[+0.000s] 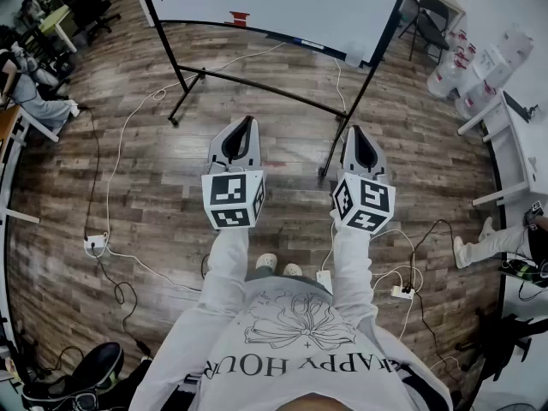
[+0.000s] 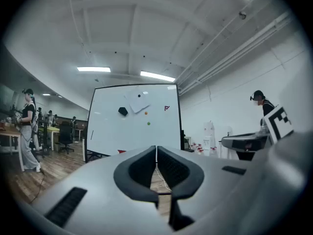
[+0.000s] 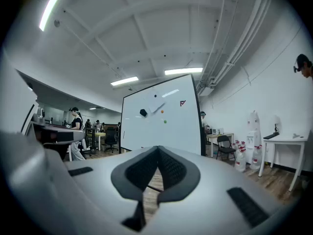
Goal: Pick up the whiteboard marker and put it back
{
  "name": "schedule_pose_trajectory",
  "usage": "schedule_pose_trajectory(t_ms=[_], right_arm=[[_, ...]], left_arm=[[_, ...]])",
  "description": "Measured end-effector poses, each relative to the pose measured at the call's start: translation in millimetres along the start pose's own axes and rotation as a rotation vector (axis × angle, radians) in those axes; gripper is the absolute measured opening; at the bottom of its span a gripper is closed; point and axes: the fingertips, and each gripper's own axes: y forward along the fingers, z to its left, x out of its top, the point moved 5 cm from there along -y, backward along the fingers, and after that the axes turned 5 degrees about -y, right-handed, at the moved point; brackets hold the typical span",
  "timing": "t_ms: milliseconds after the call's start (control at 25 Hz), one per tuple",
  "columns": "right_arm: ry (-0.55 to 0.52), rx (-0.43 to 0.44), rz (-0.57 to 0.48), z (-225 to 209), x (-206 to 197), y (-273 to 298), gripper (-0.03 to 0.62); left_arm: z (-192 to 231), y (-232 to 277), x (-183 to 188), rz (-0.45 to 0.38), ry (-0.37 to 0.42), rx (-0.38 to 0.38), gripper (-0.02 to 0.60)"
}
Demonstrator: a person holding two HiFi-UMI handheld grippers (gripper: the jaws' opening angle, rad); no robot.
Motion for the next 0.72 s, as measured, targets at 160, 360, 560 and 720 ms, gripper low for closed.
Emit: schedule_pose_trajectory(t_ms=[160, 360, 560, 720], right_arm=[[0.003, 0.000, 0.001, 0.4, 1.0, 1.9, 0.003], [0.005, 0.002, 0.007, 4.1, -0.1, 3.6, 0.003], [-0.003, 0.002, 0.004, 11.0, 1.6, 12.6, 0.003], [-0.024, 0.000, -0.004, 20.4, 1.5, 25.5, 0.003]], left_arm=[[3.1, 1.7, -0.3, 0.005, 0.001, 0.006, 0.011], [7.3, 1.5, -1.1, 0.009, -0.006, 0.007, 0.011], [17.6, 6.4, -1.2, 0.013, -0.008, 0.006, 0.011], [31.7, 13.7, -2.5, 0.014, -0.011, 0.006, 0.011]])
